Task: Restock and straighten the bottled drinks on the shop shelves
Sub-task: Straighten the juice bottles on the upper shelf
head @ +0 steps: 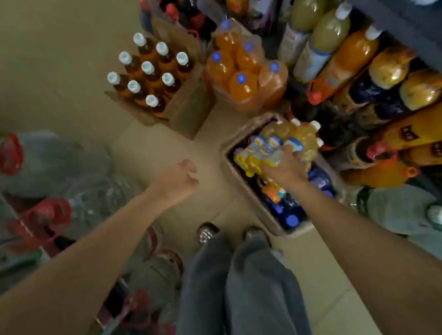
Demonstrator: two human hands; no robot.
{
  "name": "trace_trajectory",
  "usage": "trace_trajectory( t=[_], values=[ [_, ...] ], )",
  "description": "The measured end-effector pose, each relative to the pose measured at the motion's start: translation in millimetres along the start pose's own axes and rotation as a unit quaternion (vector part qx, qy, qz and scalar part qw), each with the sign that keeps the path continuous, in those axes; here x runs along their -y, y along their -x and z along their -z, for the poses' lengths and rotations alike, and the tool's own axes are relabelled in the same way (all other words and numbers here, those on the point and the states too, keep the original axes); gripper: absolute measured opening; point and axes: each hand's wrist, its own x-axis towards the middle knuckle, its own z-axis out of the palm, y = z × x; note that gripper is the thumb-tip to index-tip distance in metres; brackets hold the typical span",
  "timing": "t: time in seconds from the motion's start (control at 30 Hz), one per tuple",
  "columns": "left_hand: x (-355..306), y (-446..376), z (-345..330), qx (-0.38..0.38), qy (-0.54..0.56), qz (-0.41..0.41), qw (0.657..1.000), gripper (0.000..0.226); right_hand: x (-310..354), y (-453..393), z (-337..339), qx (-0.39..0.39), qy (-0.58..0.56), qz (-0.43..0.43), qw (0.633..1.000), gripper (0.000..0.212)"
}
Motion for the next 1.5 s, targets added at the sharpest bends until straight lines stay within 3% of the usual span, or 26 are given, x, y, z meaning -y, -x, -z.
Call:
trace_trajectory(
  t=[0.2, 0.43, 0.57, 0.7, 0.77, 0.87, 0.93, 1.03, 1.1, 1.2, 1.27, 1.33, 1.43, 1.5],
  values=[
    [0, -86, -10, 0.011, 0.008, -0.033, 0.999, 0.039, -4, -77, -24, -0.096, -0.153, -0.240, 0.954, 0.101],
    [18, -119, -40, 0.040, 0.042, -0.005, 0.998, 0.041, -28, -110, -39, -0.082, -0.264, -0.264, 0.924, 0.078],
    [0, -126, -20, 0.029, 0.054, -0.010, 0.998, 0.041, -27, -110, -23, -0.030, -0.355, -0.250, 0.900, 0.068],
    [-43, -142, 1, 0.017, 0.148, -0.017, 0.989, 0.044, -15, -82, -8, 0.059, -0.449, -0.206, 0.867, 0.087],
    [-70, -144, 3, 0.042, 0.204, -0.011, 0.978, 0.046, 1, -63, -4, 0.111, -0.477, -0.144, 0.860, 0.070],
    [-93, -145, 3, 0.118, 0.241, -0.007, 0.963, 0.040, 35, -44, 1, 0.140, -0.452, -0.021, 0.881, 0.050],
    [-93, -151, 10, 0.111, 0.276, -0.004, 0.955, 0.038, 56, -40, 2, 0.150, -0.424, 0.045, 0.892, 0.042],
    [-82, -166, 31, 0.080, 0.274, 0.014, 0.958, 0.047, 63, -51, 7, 0.188, -0.412, 0.063, 0.889, 0.026],
    [-73, -179, 44, 0.083, 0.251, 0.014, 0.964, 0.040, 48, -72, 8, 0.122, -0.425, 0.008, 0.897, 0.016],
    [-61, -201, 61, 0.089, 0.190, -0.007, 0.978, 0.029, 12, -110, -9, -0.096, -0.253, -0.143, 0.952, 0.031],
    [-55, -213, 68, 0.110, 0.146, -0.023, 0.983, 0.029, 8, -131, -36, -0.097, -0.193, -0.186, 0.958, 0.044],
    [-47, -225, 69, 0.132, 0.118, -0.035, 0.983, 0.031, 11, -150, -69, -0.095, -0.208, -0.243, 0.943, 0.071],
    [-38, -234, 66, 0.148, 0.102, -0.040, 0.983, 0.026, 16, -164, -84, -0.160, -0.227, -0.305, 0.911, 0.071],
    [-35, -231, 71, 0.159, 0.105, -0.042, 0.981, 0.024, 18, -159, -80, -0.137, -0.247, -0.309, 0.908, 0.075]
  ],
)
